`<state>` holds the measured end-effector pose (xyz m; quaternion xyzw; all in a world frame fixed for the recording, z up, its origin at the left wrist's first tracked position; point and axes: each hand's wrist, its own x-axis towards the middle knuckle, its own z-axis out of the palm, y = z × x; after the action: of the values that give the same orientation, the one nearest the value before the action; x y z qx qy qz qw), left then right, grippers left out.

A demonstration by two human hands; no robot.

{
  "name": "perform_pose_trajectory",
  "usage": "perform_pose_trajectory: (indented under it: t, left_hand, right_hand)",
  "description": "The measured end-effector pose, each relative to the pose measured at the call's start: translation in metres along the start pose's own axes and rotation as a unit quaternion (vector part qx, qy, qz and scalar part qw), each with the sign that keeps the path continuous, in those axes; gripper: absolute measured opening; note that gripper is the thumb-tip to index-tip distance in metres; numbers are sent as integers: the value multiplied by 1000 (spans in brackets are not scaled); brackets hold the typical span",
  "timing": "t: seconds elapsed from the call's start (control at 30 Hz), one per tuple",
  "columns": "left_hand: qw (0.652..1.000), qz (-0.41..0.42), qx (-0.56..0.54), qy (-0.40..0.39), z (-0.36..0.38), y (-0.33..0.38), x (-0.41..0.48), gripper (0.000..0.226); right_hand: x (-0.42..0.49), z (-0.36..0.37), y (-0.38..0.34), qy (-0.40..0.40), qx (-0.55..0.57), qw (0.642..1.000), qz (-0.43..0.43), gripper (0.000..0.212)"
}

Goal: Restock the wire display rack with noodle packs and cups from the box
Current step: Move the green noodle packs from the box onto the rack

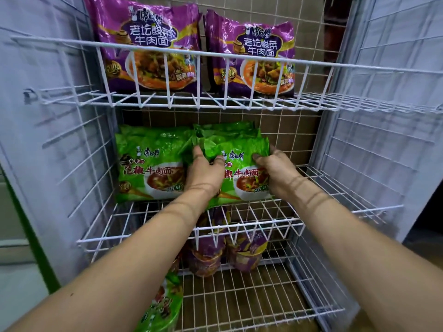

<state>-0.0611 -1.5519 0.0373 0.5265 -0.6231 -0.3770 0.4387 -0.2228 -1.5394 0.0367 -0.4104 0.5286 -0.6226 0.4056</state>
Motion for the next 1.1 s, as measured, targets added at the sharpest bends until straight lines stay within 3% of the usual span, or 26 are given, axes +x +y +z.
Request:
perform_pose_trajectory:
  t: [0.27, 0.47, 0.67, 0.97, 1.1]
  left_hand:
    - [998, -14, 36, -43, -1, 3, -4, 74]
    - [997, -23, 2, -73, -2, 1, -3, 76]
    - [996, -27, -29, -85, -3, 4, -6, 76]
    - [999, -23, 47, 14, 9, 15, -21, 87]
    - [988, -26, 136, 73, 23, 31, -53, 93]
  right_hand:
    - [-8, 0, 3, 48, -99, 994, -14, 33]
    - [-24, -13, 1, 51, -218, 974, -36, 59]
    - [-38, -23, 1, 36, -256, 965, -40, 58]
    - [-84, -46, -18, 18, -275, 957, -96, 45]
    - [-105, -64, -20, 3, -280, 953, -114, 44]
